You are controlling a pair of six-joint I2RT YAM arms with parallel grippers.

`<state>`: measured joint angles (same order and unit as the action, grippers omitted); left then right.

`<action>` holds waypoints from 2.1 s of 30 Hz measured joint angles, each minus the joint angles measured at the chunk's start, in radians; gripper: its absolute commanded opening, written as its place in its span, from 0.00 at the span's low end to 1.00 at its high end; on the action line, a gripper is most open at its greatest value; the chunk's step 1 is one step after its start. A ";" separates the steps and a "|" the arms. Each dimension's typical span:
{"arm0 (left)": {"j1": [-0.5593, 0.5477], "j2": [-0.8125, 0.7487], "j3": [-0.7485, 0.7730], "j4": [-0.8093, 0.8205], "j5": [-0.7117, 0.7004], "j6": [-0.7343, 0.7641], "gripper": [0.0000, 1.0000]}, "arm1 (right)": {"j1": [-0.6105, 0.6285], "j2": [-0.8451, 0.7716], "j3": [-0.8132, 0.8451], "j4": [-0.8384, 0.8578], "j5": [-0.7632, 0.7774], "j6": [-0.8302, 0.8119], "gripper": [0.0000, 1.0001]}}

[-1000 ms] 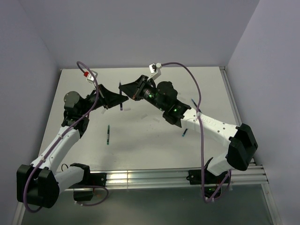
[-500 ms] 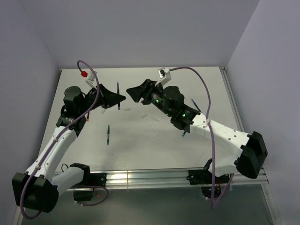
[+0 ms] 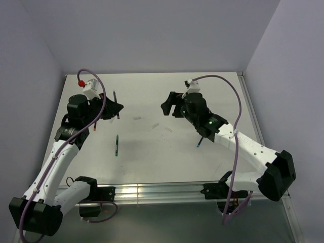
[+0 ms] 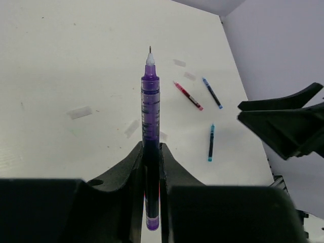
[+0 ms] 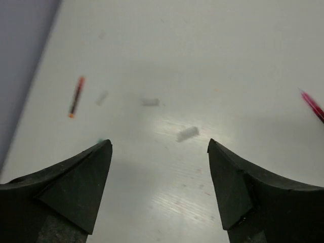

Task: Insert the pens into the pen caps

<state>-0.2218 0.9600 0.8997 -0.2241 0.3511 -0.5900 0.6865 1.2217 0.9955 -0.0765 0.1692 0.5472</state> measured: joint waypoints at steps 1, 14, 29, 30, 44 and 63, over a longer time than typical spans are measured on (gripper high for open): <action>0.000 0.005 0.000 -0.005 -0.010 0.007 0.00 | -0.006 0.023 0.002 -0.032 -0.001 -0.023 0.79; 0.014 0.114 0.000 -0.013 -0.008 0.049 0.00 | -0.046 0.444 0.070 -0.224 -0.068 -0.263 0.54; 0.052 0.181 0.000 -0.014 0.019 0.053 0.00 | -0.055 0.593 0.184 -0.241 -0.106 -0.311 0.42; 0.055 0.183 0.000 -0.013 0.021 0.053 0.00 | -0.055 0.597 0.185 -0.242 -0.107 -0.312 0.41; 0.068 0.203 0.000 -0.012 0.049 0.051 0.00 | -0.055 0.632 0.190 -0.253 -0.113 -0.322 0.39; 0.073 0.203 0.000 -0.006 0.054 0.050 0.00 | -0.054 0.683 0.229 -0.269 -0.135 -0.329 0.36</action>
<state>-0.1490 1.1625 0.8997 -0.2298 0.4049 -0.5396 0.6323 1.9045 1.2240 -0.3458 0.0338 0.2184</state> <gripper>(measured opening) 0.179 0.369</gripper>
